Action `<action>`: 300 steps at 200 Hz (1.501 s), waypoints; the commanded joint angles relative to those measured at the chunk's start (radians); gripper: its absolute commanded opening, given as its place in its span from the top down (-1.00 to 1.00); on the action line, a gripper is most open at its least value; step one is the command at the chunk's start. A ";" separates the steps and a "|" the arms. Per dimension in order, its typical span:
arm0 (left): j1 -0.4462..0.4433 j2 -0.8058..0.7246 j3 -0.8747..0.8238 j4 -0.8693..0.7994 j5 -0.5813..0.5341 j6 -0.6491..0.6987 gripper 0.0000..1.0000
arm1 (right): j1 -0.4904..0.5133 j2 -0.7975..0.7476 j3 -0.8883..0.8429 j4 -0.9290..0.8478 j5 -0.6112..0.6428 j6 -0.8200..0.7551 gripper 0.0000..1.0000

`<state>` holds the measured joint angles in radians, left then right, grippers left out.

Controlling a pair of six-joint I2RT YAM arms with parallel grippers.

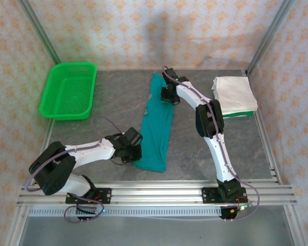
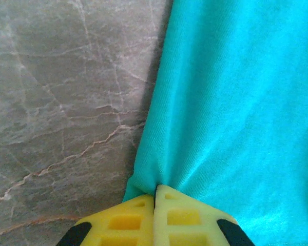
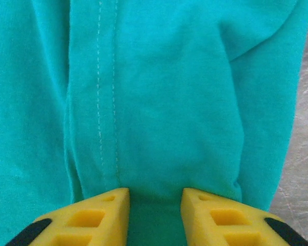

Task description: Fold and stack the t-shirts

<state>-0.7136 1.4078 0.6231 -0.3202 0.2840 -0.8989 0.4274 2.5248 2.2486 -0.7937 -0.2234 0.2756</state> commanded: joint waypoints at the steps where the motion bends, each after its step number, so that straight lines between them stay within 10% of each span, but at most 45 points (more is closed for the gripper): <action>1: -0.009 -0.013 -0.039 0.008 0.026 -0.034 0.87 | 0.005 0.098 0.033 -0.118 0.034 -0.063 0.28; 68: -0.009 0.082 0.005 0.054 0.063 -0.021 0.87 | 0.009 0.200 0.305 -0.096 -0.028 -0.024 0.25; 102: -0.009 0.042 0.000 0.042 0.033 -0.030 0.87 | 0.008 0.066 0.245 -0.050 -0.029 -0.016 -0.13; 172: 0.011 -0.130 -0.013 -0.048 -0.068 -0.046 0.56 | 0.010 -0.500 -0.470 0.357 0.046 0.039 -0.89; 238: 0.018 -0.286 -0.059 -0.126 -0.052 -0.046 -0.99 | 0.033 -1.054 -1.185 0.583 -0.002 0.141 -0.99; 300: 0.000 -0.372 -0.138 -0.111 -0.006 -0.040 -0.99 | 0.313 -1.435 -1.606 0.511 0.034 0.547 -1.00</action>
<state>-0.7048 1.0740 0.5209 -0.4160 0.2649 -0.9447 0.6315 1.1843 0.7303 -0.2619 -0.2241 0.6037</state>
